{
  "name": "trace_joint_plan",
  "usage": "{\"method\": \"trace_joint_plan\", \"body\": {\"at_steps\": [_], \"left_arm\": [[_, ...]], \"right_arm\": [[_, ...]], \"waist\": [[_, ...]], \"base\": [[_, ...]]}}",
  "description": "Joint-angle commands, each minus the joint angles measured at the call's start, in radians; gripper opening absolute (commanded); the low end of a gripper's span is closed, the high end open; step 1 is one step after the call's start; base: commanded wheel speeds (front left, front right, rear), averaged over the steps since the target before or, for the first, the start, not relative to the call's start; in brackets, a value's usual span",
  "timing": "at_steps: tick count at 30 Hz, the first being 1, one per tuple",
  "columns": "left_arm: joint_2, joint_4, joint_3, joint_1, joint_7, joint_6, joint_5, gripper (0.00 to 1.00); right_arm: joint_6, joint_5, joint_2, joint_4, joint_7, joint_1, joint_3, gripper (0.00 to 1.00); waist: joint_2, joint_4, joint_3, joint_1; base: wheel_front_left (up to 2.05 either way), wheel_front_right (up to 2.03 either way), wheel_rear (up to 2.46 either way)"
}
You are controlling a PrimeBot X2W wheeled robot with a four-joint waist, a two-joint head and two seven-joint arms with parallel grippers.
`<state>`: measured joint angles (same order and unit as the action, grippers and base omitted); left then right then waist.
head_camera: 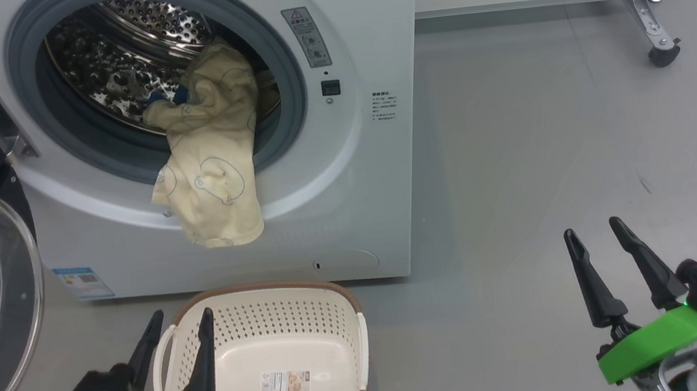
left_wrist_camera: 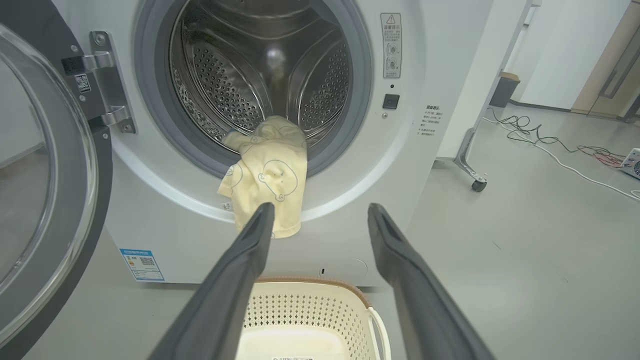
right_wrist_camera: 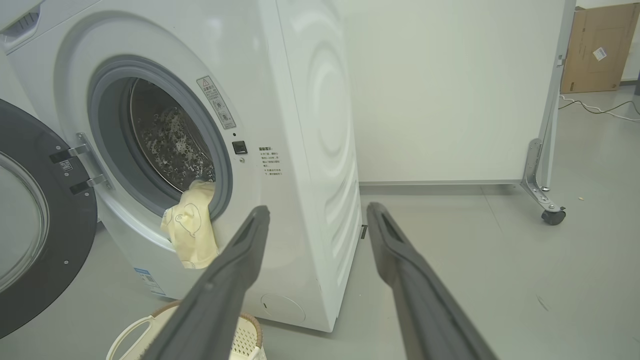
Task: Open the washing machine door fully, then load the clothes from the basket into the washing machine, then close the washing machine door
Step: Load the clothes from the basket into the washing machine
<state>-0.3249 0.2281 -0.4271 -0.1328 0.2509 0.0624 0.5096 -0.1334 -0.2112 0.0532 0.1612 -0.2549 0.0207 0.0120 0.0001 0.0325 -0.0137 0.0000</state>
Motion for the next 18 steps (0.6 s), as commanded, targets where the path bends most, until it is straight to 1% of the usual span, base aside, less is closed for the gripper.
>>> {"method": "trace_joint_plan", "body": {"at_steps": [1, 18], "left_arm": [[-0.013, -0.029, 0.047, -0.027, 0.011, 0.001, -0.015, 1.00], [0.003, -0.025, 0.077, -0.033, 0.011, -0.014, -0.046, 1.00]], "right_arm": [[0.003, -0.005, 0.002, -0.035, -0.007, -0.025, 0.022, 1.00], [0.003, -0.002, -0.001, -0.038, -0.007, -0.038, 0.016, 1.00]], "waist": [[-0.0001, -0.002, 0.003, 0.0000], [-0.0001, -0.023, 0.029, 0.0000]], "base": [[0.00, 0.00, 0.00], [0.00, 0.00, 0.00]]}}
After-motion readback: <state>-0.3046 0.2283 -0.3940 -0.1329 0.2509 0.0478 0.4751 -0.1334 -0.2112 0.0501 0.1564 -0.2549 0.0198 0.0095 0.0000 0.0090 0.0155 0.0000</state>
